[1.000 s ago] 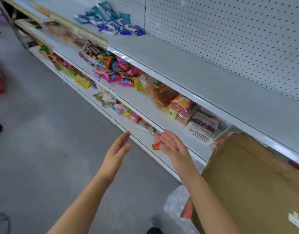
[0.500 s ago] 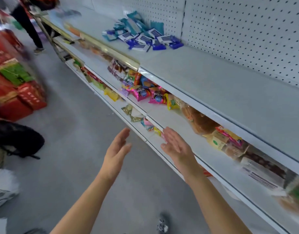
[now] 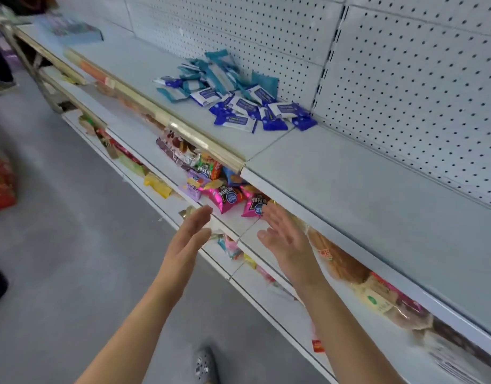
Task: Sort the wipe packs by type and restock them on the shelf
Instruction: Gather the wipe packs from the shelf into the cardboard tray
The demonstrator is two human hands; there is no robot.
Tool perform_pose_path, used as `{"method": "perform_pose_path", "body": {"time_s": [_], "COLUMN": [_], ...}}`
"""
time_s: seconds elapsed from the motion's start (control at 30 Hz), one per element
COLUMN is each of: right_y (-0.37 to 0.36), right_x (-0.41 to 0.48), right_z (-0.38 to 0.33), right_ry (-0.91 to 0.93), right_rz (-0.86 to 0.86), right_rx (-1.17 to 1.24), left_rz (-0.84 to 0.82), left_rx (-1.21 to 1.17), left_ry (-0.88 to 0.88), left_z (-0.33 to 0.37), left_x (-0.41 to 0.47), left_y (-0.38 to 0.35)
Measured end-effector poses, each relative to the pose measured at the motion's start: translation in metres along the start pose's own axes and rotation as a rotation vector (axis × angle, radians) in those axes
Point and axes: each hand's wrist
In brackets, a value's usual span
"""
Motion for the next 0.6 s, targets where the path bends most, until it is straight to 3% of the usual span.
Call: {"method": "perform_pose_path", "body": {"time_s": [0.6], "right_y": [-0.027], "right_x": [0.28], "right_z": [-0.035], "right_ry": [-0.105], "right_rz": [0.244], "right_rx": [-0.016], "left_rz": [-0.21], "left_rx": [0.092], "left_ry": [-0.027], "left_z": [0.029], "left_x": [0.312], "left_y": [0.079]}}
Point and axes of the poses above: each hand's wrist, its own x-axis towards the middle knuckle, its own y-axis out of the back of the hand, z = x × y, and after that the axes turned 5 degrees about -x, right-handed
